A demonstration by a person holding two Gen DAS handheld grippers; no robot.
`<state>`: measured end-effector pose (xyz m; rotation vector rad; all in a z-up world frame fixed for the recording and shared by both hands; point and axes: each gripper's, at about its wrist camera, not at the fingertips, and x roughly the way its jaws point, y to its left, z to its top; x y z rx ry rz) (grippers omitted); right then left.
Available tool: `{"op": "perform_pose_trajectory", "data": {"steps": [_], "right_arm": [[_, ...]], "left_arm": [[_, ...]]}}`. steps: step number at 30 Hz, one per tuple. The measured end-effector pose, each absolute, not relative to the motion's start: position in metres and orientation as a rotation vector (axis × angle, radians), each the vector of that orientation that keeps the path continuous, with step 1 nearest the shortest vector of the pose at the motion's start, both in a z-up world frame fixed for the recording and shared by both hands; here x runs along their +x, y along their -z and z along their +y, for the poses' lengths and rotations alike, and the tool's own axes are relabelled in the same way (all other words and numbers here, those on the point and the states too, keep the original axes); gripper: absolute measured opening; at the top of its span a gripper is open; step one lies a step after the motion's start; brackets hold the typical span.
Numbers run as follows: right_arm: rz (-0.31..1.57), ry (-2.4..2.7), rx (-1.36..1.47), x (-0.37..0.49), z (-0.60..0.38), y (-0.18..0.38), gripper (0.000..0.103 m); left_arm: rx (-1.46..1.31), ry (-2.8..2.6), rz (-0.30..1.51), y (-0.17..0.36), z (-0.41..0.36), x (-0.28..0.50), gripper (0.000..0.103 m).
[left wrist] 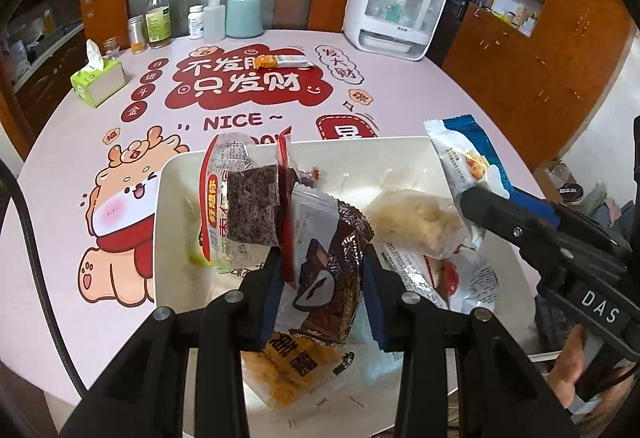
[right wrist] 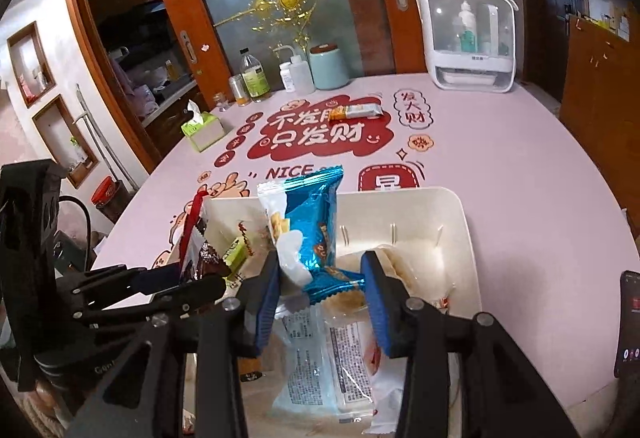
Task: Organize snacks
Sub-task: 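Release brown bag and move right tool toward the OATS protein bar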
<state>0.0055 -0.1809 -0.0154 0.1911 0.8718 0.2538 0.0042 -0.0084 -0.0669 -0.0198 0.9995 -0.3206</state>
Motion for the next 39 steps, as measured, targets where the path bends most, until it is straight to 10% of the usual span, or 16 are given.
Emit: {"op": "perform_pose_trajectory", "data": {"steps": [8,14,39], "right_arm": [[0.946,-0.27,0.203,0.013,-0.176,0.035,0.044],[0.965,-0.26,0.244,0.013,-0.18,0.041,0.049],[0.919,-0.252,0.164,0.022,-0.178,0.021,0.049]], "left_arm": [[-0.008,0.281,1.026,0.079,-0.011,0.011,0.037],[0.05,0.169,0.981,0.08,-0.015,0.011,0.087],[0.108,0.084,0.896,0.052,-0.004,0.024,0.089]]}}
